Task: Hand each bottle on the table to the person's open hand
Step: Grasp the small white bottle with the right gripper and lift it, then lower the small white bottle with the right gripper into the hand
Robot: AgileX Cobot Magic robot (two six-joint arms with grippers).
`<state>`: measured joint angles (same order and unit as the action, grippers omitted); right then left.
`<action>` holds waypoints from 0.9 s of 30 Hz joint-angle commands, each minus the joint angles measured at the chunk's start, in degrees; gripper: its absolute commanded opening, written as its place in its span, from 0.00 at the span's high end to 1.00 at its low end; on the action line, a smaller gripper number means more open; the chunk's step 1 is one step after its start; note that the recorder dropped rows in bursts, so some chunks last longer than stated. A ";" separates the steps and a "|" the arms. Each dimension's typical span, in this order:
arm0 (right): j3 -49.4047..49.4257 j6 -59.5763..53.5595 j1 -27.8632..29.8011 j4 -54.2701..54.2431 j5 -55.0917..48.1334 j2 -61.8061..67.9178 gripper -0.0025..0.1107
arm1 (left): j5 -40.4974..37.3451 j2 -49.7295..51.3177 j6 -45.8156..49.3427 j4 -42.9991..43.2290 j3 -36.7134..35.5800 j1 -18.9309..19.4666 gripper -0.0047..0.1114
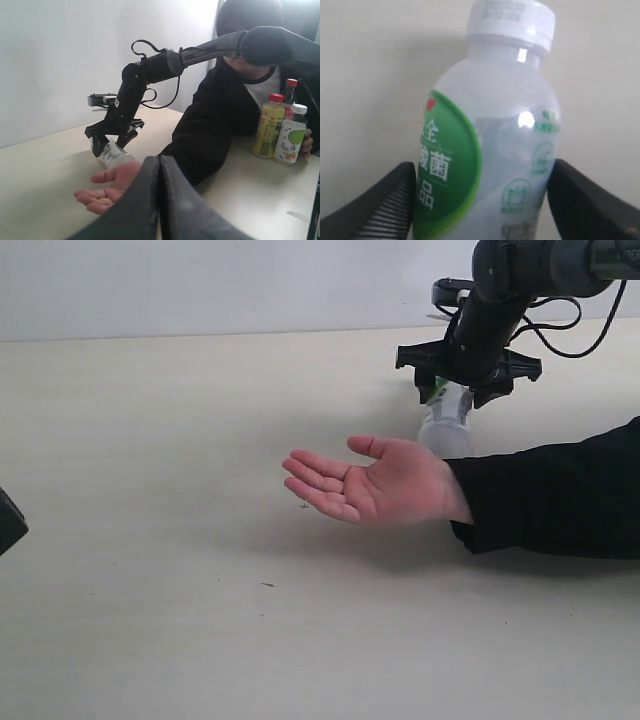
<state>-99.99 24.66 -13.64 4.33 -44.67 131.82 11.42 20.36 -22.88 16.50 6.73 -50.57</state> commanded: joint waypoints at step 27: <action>-0.44 -14.30 -0.02 -10.89 -7.95 -19.73 0.98 | 0.31 -0.32 0.09 0.25 -0.08 0.05 0.95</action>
<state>-99.99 14.80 -13.64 -2.53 -47.67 113.86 11.42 20.36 -22.88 16.50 6.73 -50.57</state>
